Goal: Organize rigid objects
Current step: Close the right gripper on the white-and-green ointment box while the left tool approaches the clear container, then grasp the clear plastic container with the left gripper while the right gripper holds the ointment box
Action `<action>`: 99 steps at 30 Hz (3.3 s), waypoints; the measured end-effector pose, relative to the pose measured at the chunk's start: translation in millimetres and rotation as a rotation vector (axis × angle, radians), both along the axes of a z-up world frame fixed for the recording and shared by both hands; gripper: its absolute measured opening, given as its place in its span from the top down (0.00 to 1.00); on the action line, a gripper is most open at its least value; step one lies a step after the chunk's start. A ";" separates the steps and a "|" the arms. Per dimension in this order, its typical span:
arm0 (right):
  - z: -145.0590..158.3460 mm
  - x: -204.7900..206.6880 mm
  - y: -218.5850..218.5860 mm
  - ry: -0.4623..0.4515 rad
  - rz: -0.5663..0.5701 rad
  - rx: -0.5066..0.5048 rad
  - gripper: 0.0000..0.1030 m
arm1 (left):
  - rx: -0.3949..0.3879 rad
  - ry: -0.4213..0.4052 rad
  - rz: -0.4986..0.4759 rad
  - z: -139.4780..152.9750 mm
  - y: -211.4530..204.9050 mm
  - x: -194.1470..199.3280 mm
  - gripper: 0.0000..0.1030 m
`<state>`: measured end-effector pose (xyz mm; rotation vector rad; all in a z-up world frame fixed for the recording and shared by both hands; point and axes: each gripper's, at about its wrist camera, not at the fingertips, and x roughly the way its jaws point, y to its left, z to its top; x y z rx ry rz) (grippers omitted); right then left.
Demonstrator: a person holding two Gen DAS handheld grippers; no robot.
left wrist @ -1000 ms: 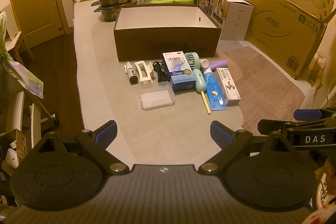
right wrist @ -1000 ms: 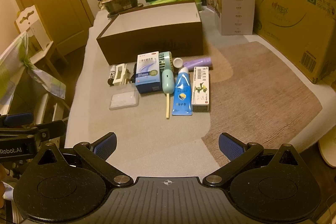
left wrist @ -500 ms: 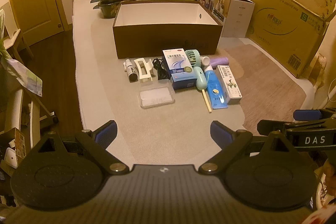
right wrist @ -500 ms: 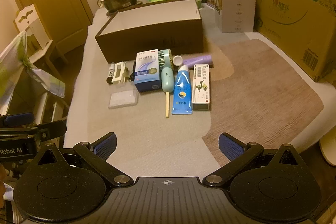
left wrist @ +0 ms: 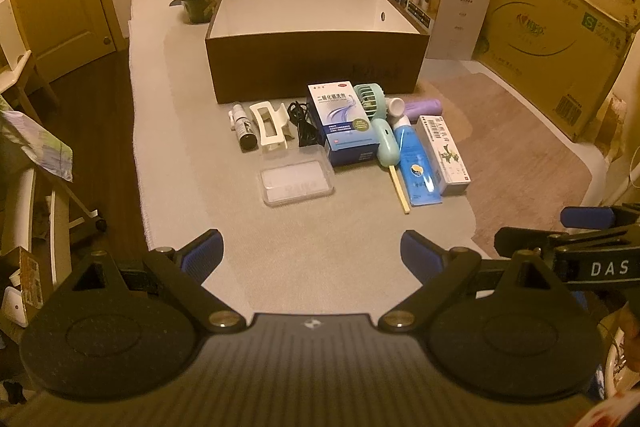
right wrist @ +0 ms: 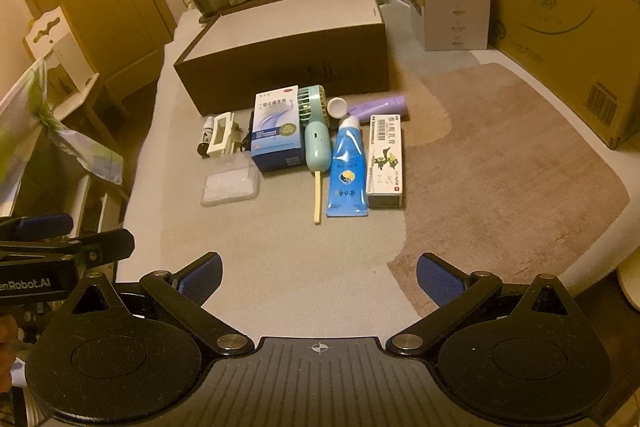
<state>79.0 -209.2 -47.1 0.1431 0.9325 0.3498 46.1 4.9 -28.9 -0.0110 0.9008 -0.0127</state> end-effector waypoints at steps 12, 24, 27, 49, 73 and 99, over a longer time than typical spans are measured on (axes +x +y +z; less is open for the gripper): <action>-21.0 26.9 -1.5 -0.012 -0.015 -0.014 0.00 | 0.037 0.004 -0.031 -22.2 3.5 38.4 0.08; -52.6 63.5 -10.2 0.015 -0.044 -0.014 0.10 | 0.047 0.025 -0.063 -50.0 6.6 80.7 0.12; -61.1 73.8 -11.0 0.016 -0.046 -0.012 0.12 | 0.049 0.026 -0.063 -56.0 8.8 91.9 0.12; -115.7 129.8 -10.4 0.029 -0.090 -0.029 0.32 | 0.079 0.017 -0.118 -108.1 20.6 137.3 0.13; -123.5 101.8 -30.1 0.061 -0.109 -0.056 0.61 | -0.014 0.096 -0.182 -126.6 -2.2 115.9 0.38; -118.6 124.8 -35.2 0.047 -0.123 -0.015 0.54 | 0.026 0.138 -0.107 -133.7 -6.5 165.9 0.47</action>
